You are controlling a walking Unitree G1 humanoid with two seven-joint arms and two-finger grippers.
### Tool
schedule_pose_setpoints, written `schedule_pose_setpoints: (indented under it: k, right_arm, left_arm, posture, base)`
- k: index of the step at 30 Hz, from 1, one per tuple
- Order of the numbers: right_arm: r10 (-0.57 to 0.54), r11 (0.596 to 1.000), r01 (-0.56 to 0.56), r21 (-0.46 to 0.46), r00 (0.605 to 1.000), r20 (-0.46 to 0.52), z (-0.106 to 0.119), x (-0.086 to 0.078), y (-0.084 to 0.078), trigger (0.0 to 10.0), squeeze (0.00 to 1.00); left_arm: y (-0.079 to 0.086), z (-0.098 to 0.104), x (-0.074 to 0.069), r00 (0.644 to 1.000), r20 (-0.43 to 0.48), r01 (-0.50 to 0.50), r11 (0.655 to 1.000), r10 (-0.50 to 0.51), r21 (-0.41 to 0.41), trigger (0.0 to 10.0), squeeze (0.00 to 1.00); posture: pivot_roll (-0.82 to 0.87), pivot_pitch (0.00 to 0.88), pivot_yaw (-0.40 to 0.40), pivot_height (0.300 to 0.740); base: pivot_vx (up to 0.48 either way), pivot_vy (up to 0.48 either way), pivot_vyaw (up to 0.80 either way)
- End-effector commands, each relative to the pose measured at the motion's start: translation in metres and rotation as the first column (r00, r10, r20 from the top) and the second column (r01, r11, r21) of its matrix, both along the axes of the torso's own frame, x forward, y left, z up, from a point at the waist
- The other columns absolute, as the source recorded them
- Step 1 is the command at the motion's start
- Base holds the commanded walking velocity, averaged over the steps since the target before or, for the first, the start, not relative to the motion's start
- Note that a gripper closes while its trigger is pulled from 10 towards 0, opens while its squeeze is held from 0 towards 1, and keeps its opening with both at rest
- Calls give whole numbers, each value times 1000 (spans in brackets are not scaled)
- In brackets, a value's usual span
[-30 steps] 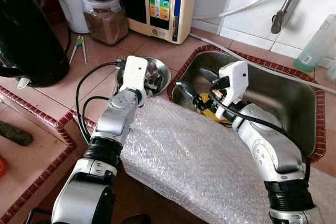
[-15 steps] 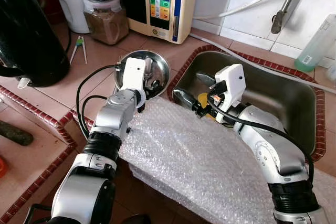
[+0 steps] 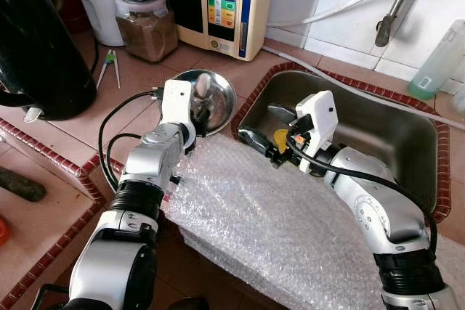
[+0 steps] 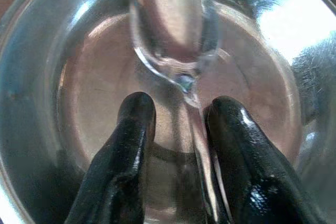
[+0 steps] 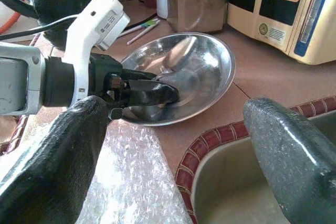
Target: Kitchen organization
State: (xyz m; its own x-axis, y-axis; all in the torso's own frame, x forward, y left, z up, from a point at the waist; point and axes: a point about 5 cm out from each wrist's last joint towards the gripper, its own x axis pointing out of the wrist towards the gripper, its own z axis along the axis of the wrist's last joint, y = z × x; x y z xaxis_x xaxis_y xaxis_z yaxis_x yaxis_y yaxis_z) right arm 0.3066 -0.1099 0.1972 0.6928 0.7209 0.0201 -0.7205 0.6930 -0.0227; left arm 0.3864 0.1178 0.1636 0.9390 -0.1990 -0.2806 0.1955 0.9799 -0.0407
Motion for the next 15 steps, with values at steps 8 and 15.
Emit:
schedule_pose_setpoints:
  k: [8,15]
  right_arm:
    - [22,1000,-22,-12,1000,14,3,-2,2,10000,0]
    - [-32,999,32,2,999,38,7,5,0,10000,0]
  left_arm:
    - [-1,-2,-1,999,-29,-13,1000,13,-9,0,0]
    - [3,19,2,990,124,-55,997,61,-48,0,0]
  posture:
    - [-57,83,0,740]
    - [-58,83,1,740]
  base:
    - [0,0,0]
    - [0,0,0]
